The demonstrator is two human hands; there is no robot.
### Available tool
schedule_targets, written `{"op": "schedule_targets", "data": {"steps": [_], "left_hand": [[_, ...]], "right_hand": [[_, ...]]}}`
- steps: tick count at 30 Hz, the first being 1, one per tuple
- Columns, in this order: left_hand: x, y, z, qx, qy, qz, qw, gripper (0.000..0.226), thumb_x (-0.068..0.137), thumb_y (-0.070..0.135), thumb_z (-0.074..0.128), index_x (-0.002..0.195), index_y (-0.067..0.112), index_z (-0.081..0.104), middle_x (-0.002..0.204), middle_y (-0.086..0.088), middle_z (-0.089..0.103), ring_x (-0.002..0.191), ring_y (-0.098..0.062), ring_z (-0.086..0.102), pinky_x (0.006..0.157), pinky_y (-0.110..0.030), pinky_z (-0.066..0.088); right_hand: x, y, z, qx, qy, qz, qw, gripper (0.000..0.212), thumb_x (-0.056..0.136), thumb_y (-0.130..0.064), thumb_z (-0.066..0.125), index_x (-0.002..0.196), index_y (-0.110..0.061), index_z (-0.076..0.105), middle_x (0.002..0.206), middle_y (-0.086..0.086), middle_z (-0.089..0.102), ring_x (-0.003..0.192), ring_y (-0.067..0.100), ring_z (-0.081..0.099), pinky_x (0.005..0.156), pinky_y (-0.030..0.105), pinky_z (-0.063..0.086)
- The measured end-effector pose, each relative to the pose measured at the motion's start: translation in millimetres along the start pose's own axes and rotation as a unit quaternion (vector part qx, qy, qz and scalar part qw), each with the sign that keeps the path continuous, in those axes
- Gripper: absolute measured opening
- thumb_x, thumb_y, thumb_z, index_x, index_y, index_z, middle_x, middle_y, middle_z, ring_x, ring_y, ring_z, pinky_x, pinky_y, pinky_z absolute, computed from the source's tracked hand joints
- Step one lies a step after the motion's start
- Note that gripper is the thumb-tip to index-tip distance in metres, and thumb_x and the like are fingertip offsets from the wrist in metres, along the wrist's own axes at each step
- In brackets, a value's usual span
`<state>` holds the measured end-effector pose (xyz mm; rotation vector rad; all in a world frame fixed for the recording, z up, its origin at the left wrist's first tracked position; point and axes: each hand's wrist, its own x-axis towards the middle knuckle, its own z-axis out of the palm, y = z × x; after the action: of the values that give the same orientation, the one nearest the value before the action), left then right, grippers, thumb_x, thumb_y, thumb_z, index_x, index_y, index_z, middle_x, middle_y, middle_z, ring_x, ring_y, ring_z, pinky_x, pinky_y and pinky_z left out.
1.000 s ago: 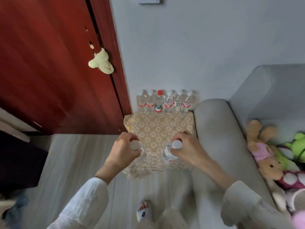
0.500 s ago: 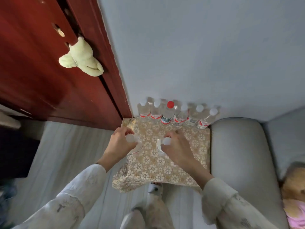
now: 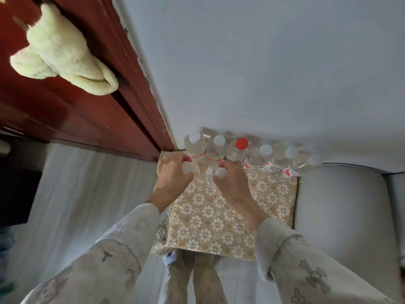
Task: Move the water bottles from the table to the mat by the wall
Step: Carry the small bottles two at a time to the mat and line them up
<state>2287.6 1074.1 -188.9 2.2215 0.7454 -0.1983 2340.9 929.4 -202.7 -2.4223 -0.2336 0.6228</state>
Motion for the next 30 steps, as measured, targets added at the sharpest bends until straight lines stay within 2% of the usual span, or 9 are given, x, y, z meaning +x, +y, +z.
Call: {"op": "schedule_targets", "data": {"steps": [4, 8, 12, 17, 19, 22, 25, 27, 30], "left_hand": [[16, 2, 3, 0.002, -0.023, 0.010, 1.000, 0.035, 0.072, 0.007, 0.067, 0.105, 0.011, 0.056, 0.115, -0.011, 0.052, 0.090, -0.015, 0.045, 0.081, -0.025, 0.038], [22, 1, 17, 0.014, -0.043, 0.026, 0.999, 0.033, 0.073, 0.007, 0.067, 0.104, 0.011, 0.056, 0.116, -0.012, 0.052, 0.095, -0.019, 0.047, 0.079, -0.024, 0.036], [24, 4, 22, 0.010, -0.015, 0.018, 1.000, 0.038, 0.075, 0.008, 0.066, 0.111, 0.011, 0.055, 0.118, -0.012, 0.050, 0.107, -0.026, 0.048, 0.079, -0.018, 0.028], [11, 5, 15, -0.008, -0.035, 0.010, 0.999, 0.055, 0.078, 0.009, 0.065, 0.127, 0.013, 0.041, 0.129, -0.013, 0.039, 0.111, -0.026, 0.047, 0.088, -0.031, 0.039], [4, 8, 9, -0.016, -0.054, 0.000, 0.998, 0.060, 0.078, 0.009, 0.065, 0.130, 0.011, 0.036, 0.132, -0.014, 0.035, 0.107, -0.027, 0.050, 0.092, -0.037, 0.045], [-13, 13, -3, -0.029, -0.081, -0.003, 0.996, 0.064, 0.079, 0.010, 0.063, 0.134, 0.011, 0.031, 0.137, -0.014, 0.031, 0.113, -0.029, 0.049, 0.098, -0.041, 0.043], [-37, 16, -22, -0.045, -0.078, 0.005, 0.996, 0.060, 0.081, 0.013, 0.062, 0.133, 0.013, 0.033, 0.140, -0.014, 0.032, 0.119, -0.030, 0.046, 0.101, -0.043, 0.041], [-57, 15, -38, -0.051, -0.064, 0.011, 0.997, 0.055, 0.083, 0.015, 0.062, 0.132, 0.013, 0.036, 0.138, -0.014, 0.036, 0.119, -0.028, 0.046, 0.103, -0.042, 0.040], [-96, 5, -67, -0.076, -0.041, 0.008, 0.996, 0.048, 0.085, 0.021, 0.060, 0.128, 0.015, 0.041, 0.132, -0.010, 0.045, 0.110, -0.018, 0.049, 0.094, -0.031, 0.039]], "right_hand": [[14, -7, 3, 0.005, 0.001, 0.000, 1.000, 0.031, 0.079, -0.013, 0.057, 0.109, -0.008, 0.053, 0.111, 0.011, 0.047, 0.083, 0.017, 0.045, 0.073, 0.025, 0.035], [21, -9, 8, 0.022, 0.014, 0.010, 1.000, 0.032, 0.078, -0.014, 0.060, 0.109, -0.010, 0.052, 0.111, 0.011, 0.048, 0.086, 0.018, 0.044, 0.078, 0.028, 0.039], [20, -5, 7, 0.046, 0.017, 0.013, 0.999, 0.039, 0.079, -0.015, 0.062, 0.115, -0.009, 0.046, 0.114, 0.010, 0.045, 0.090, 0.017, 0.045, 0.081, 0.028, 0.040], [8, -3, 1, 0.082, -0.021, 0.027, 0.996, 0.048, 0.080, -0.015, 0.061, 0.124, -0.012, 0.040, 0.120, 0.010, 0.046, 0.104, 0.022, 0.050, 0.094, 0.038, 0.044], [0, -5, -3, 0.094, -0.032, 0.021, 0.995, 0.049, 0.080, -0.013, 0.060, 0.125, -0.014, 0.040, 0.122, 0.010, 0.047, 0.105, 0.020, 0.048, 0.093, 0.035, 0.042], [-18, -13, -12, 0.103, -0.032, 0.020, 0.994, 0.052, 0.080, -0.013, 0.061, 0.127, -0.014, 0.038, 0.128, 0.008, 0.047, 0.113, 0.020, 0.047, 0.095, 0.033, 0.039], [-44, -26, -25, 0.097, -0.040, 0.028, 0.994, 0.055, 0.083, -0.020, 0.061, 0.131, -0.013, 0.036, 0.135, 0.007, 0.045, 0.118, 0.023, 0.047, 0.101, 0.038, 0.039], [-65, -38, -33, 0.092, -0.044, 0.015, 0.995, 0.048, 0.085, -0.026, 0.059, 0.127, -0.014, 0.039, 0.132, 0.007, 0.048, 0.113, 0.023, 0.052, 0.094, 0.036, 0.042], [-98, -57, -40, 0.072, -0.046, -0.032, 0.996, 0.041, 0.088, -0.028, 0.055, 0.124, -0.010, 0.045, 0.122, 0.007, 0.055, 0.095, 0.013, 0.055, 0.078, 0.018, 0.043]]}}
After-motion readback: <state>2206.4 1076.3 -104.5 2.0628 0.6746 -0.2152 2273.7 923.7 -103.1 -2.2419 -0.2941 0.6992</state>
